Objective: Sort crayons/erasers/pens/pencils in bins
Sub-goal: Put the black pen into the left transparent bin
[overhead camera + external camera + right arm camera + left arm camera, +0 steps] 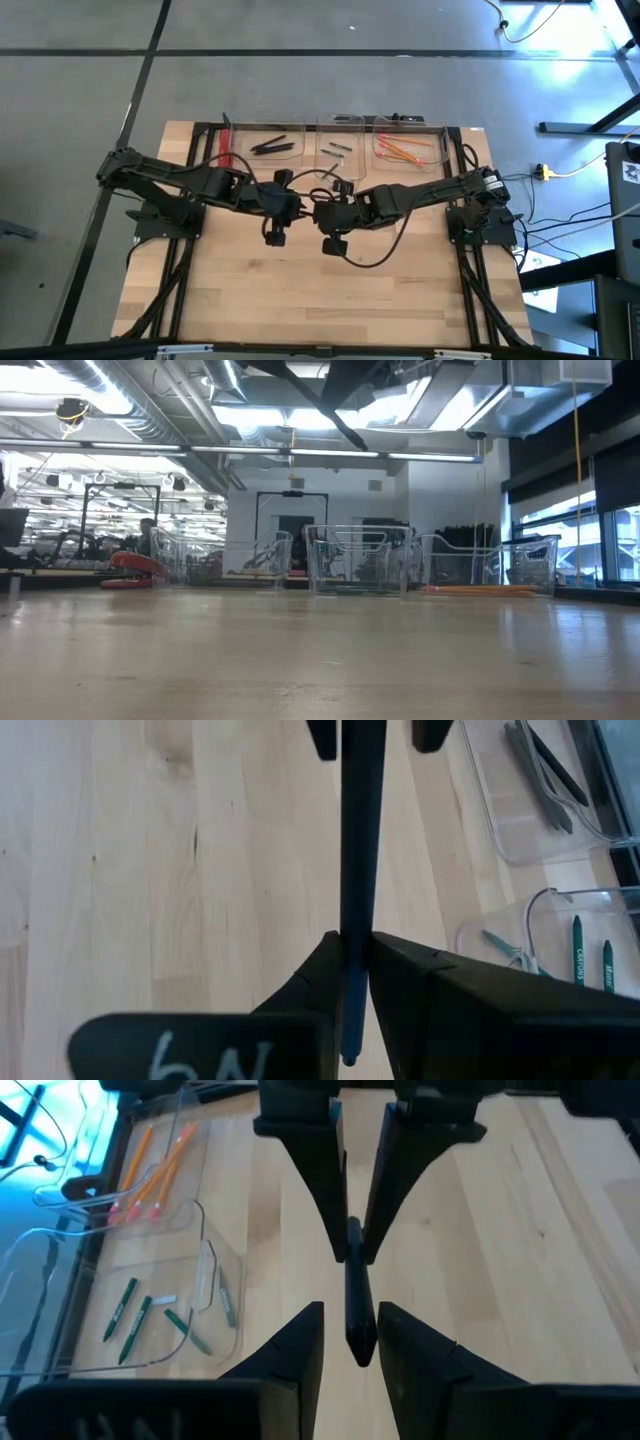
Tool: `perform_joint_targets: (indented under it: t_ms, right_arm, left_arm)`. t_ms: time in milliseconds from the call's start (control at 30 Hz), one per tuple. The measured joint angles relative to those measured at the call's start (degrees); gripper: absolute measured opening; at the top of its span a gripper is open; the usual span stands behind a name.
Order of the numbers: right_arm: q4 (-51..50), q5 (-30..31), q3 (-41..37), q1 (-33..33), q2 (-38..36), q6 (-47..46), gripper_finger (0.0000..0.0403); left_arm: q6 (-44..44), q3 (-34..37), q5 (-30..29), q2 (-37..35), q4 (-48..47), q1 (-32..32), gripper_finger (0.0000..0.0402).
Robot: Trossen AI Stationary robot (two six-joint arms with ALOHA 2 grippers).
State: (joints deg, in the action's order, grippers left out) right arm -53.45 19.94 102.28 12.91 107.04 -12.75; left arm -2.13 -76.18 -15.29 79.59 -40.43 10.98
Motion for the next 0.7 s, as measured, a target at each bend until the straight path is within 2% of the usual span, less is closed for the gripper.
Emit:
perform_joint_targets:
  t_ms: [133,333,700]
  right_arm:
    - [0.0,0.0,0.0,0.0,0.0,0.0,0.0042]
    - [-0.2,0.1,0.0,0.0,0.0,0.0,0.0042]
    - [-0.2,-0.2,0.0,0.0,0.0,0.0,0.0045]
  left_arm:
    - [0.0,0.0,0.0,0.0,0.0,0.0,0.0071]
    - [0.0,0.0,0.0,0.0,0.0,0.0,0.0015]
    - [0.0,0.0,0.0,0.0,0.0,0.0,0.0011]
